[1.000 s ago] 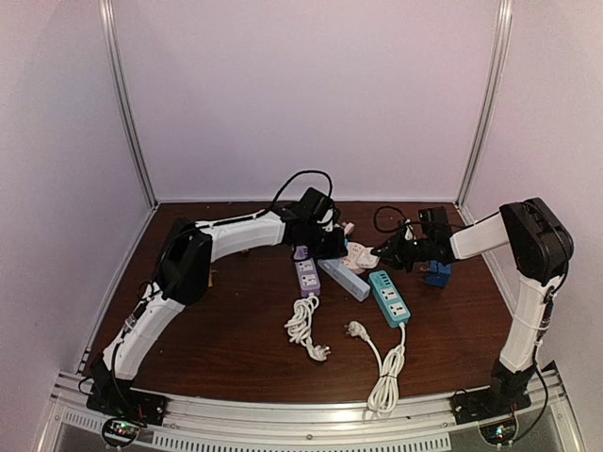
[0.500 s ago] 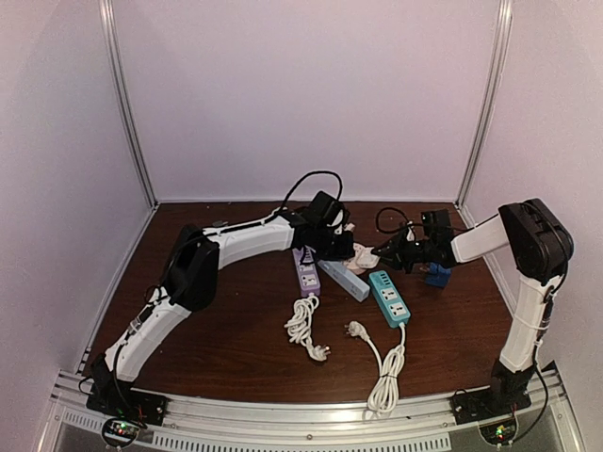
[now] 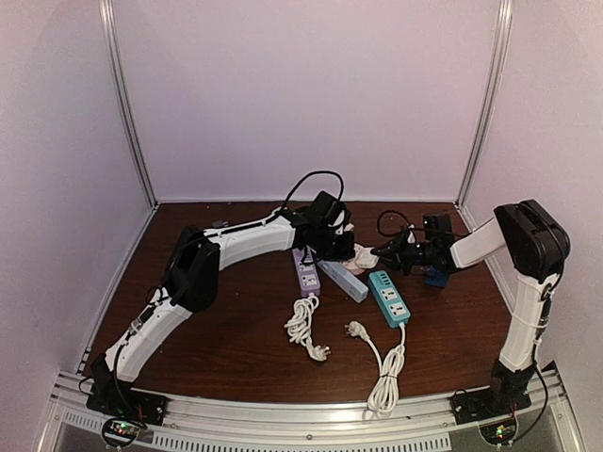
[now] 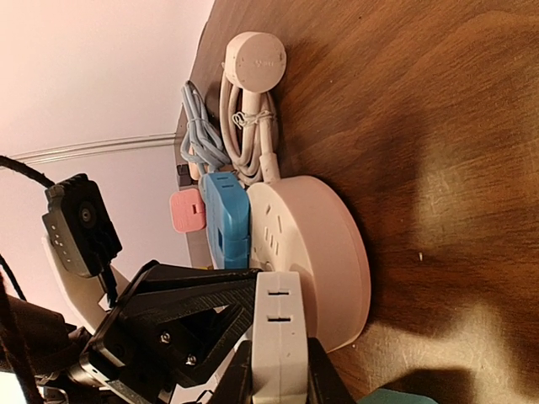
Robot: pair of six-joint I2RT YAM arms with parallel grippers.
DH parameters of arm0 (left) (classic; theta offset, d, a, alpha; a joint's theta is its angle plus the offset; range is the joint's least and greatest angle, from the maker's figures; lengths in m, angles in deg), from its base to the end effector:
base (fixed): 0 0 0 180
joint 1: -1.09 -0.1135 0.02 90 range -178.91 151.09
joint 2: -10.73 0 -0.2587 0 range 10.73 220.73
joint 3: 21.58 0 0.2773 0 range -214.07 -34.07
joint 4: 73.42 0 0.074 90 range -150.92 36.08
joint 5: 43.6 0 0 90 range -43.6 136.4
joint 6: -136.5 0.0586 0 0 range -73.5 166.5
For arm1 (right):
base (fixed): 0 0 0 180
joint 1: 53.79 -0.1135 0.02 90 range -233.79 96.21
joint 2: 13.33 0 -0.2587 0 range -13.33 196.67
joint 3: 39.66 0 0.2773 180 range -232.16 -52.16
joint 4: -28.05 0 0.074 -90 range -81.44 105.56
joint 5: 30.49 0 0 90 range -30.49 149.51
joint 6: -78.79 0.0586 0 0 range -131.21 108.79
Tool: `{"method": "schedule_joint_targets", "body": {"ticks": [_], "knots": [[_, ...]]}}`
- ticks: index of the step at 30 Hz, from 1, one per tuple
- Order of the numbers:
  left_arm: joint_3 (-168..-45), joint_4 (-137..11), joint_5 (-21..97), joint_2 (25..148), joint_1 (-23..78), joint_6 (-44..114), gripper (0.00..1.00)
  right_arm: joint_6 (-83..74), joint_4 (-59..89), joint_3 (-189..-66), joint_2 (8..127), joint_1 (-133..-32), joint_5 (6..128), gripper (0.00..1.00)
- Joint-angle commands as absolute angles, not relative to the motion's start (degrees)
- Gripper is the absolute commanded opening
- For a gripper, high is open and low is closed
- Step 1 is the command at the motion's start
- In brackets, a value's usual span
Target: Pull the plug off the socket
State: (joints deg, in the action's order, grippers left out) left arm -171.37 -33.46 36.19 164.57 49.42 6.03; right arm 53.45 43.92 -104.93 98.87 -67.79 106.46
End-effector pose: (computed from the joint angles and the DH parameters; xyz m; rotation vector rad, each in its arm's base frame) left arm 0.4068 -0.4727 0.1165 0.2696 2.5224 -0.9145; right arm 0.3824 0.1395 0.0916 0.4782 2.3418 1.6111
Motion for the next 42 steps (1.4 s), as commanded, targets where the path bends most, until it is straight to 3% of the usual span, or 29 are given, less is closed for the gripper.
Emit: {"method": "schedule_joint_targets", "body": {"ticks": [1,18,42], "knots": [[-170.14,-25.11,37.79,168.76,49.69,6.78,0.07,56.5,53.51,-104.48,98.83,-68.21,111.55,0.1],[-169.17,-24.78,37.59,168.88,50.12,6.44,0.07,60.61,60.2,-103.98,96.64,-68.21,112.11,0.1],[-168.41,-24.75,37.12,169.11,50.48,6.79,0.07,57.65,54.69,-105.14,92.24,-68.17,111.62,0.09]]}}
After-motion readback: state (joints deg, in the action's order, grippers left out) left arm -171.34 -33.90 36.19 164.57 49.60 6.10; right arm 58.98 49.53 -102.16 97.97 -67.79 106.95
